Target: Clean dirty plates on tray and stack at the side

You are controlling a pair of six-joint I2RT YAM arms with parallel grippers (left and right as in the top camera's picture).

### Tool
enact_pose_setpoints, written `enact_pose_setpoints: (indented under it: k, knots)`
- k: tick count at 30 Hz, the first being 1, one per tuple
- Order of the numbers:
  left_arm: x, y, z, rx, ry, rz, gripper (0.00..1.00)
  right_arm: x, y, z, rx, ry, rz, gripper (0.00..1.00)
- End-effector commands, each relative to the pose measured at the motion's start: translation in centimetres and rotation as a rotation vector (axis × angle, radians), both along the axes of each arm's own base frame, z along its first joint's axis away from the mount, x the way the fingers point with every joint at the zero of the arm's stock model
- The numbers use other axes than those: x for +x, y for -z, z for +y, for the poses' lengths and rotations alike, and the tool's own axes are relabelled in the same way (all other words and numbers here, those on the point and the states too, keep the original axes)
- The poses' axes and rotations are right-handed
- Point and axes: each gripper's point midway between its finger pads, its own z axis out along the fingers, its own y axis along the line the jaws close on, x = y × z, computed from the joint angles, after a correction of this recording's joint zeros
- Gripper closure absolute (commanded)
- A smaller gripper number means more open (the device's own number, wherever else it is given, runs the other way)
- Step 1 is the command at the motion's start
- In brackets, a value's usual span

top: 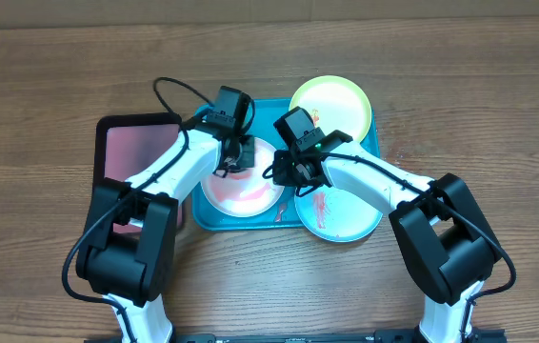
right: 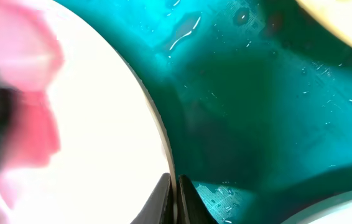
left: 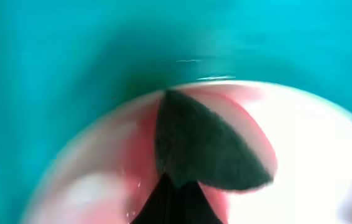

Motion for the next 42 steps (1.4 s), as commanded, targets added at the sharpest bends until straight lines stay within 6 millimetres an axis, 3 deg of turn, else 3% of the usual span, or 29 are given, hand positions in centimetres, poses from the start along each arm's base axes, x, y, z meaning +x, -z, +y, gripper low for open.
enact_pose_setpoints:
  k: [1, 6, 10, 15, 18, 24, 30, 36, 42]
  knots:
    - [-0.5, -0.2, 5.6, 0.261, -0.166, -0.013, 0.96, 0.2, -0.1, 0.1, 0.003, -0.005, -0.003, 0.96]
    - [-2.6, -0.3, 2.7, 0.08, -0.102, 0.101, 0.96, 0.3, -1.0, 0.1, 0.014, -0.005, -0.02, 0.96]
    - [-1.4, -4.3, -0.1, -0.137, -0.022, 0.048, 0.96, 0.6, -3.9, 0.3, 0.041, -0.01, -0.069, 0.96]
    - [1.3, -10.2, 1.9, -0.142, -0.036, -0.106, 0.96, 1.4, -7.9, -0.5, 0.027, 0.016, -0.152, 0.96]
    - [1.7, -12.1, 3.2, -0.106, -0.064, -0.138, 0.96, 1.9, -9.7, -2.4, -0.059, 0.058, -0.202, 0.96]
    - [0.8, -11.5, 3.4, -0.092, -0.067, -0.097, 0.96, 3.2, -14.8, -8.1, -0.346, 0.137, -0.35, 0.96]
    - [0.8, -11.3, 3.6, -0.096, -0.103, -0.093, 0.96, 3.7, -19.1, -11.9, -0.574, 0.217, -0.472, 0.96]
    - [0.8, -11.1, 3.8, -0.085, -0.119, -0.091, 0.96, 2.5, -20.7, -11.2, -0.679, 0.22, -0.559, 0.97]
    - [0.6, -9.8, 3.9, -0.077, -0.128, -0.052, 0.96, 0.5, -24.6, -11.1, -0.852, 0.32, -0.771, 0.96]
